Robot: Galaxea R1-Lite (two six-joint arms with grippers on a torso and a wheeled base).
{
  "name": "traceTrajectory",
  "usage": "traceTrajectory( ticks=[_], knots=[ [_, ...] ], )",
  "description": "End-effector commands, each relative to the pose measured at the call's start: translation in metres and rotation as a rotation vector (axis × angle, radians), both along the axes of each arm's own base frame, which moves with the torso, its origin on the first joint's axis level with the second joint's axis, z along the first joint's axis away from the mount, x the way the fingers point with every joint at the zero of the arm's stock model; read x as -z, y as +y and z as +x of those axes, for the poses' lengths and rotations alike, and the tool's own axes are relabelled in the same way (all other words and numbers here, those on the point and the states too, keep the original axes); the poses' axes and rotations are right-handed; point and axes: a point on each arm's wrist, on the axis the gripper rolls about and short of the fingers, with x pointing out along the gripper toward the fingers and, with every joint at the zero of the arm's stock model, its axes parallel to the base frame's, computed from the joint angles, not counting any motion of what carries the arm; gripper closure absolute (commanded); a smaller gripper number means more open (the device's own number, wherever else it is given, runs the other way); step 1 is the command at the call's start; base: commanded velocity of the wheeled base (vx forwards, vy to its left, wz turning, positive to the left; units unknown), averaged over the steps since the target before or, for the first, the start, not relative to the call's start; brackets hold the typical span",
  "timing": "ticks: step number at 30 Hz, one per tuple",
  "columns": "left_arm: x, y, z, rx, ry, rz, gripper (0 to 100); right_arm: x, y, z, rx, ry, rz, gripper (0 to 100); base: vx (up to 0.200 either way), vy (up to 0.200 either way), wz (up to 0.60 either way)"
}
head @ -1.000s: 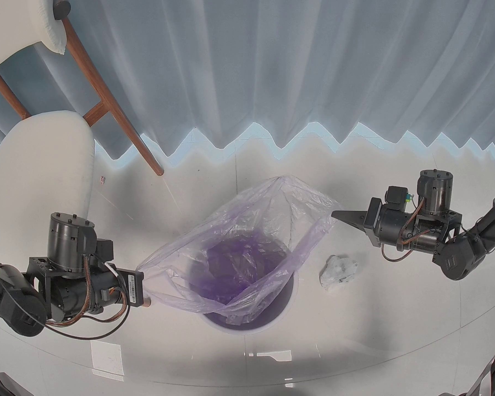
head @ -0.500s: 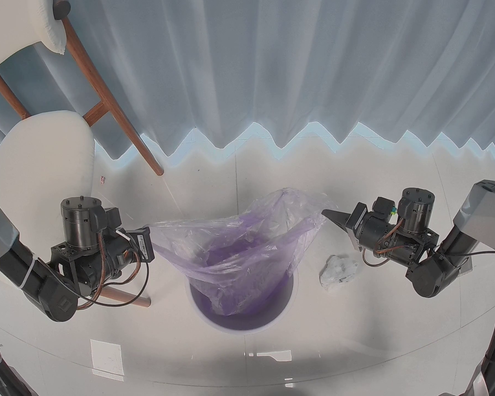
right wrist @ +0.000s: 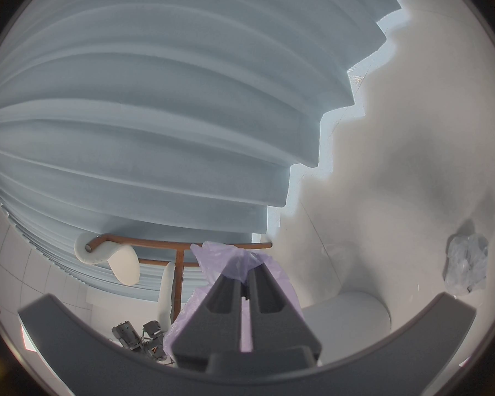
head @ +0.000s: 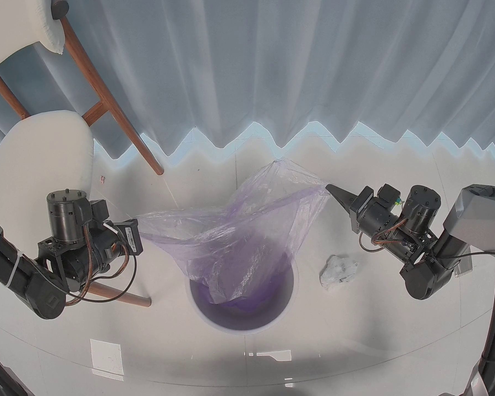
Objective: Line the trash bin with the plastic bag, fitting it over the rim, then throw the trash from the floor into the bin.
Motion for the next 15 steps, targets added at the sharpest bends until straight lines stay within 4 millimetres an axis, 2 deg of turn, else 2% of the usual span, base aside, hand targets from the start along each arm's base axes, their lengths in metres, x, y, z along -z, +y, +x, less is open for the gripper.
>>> traceTrajectory(
  ticks=[1, 4, 7, 15],
  knots=[
    [-0.011, -0.002, -0.005, 0.007, -0.047, -0.008, 100, 0.012, 0.000, 0.004, 0.008, 0.027, 0.002, 100, 0.000, 0.000, 0.00],
    [-0.004, -0.001, -0.001, -0.008, -0.024, 0.001, 100, 0.020, 0.000, 0.008, 0.012, 0.041, -0.002, 100, 0.000, 0.000, 0.00],
    [0.013, 0.000, 0.009, -0.034, 0.018, 0.022, 100, 0.033, -0.001, 0.016, 0.036, 0.061, -0.004, 100, 0.000, 0.000, 0.00],
    [0.028, -0.007, 0.002, -0.003, 0.085, 0.047, 100, 0.051, 0.001, 0.015, 0.035, 0.198, -0.030, 100, 0.000, 0.000, 0.00]
  ],
)
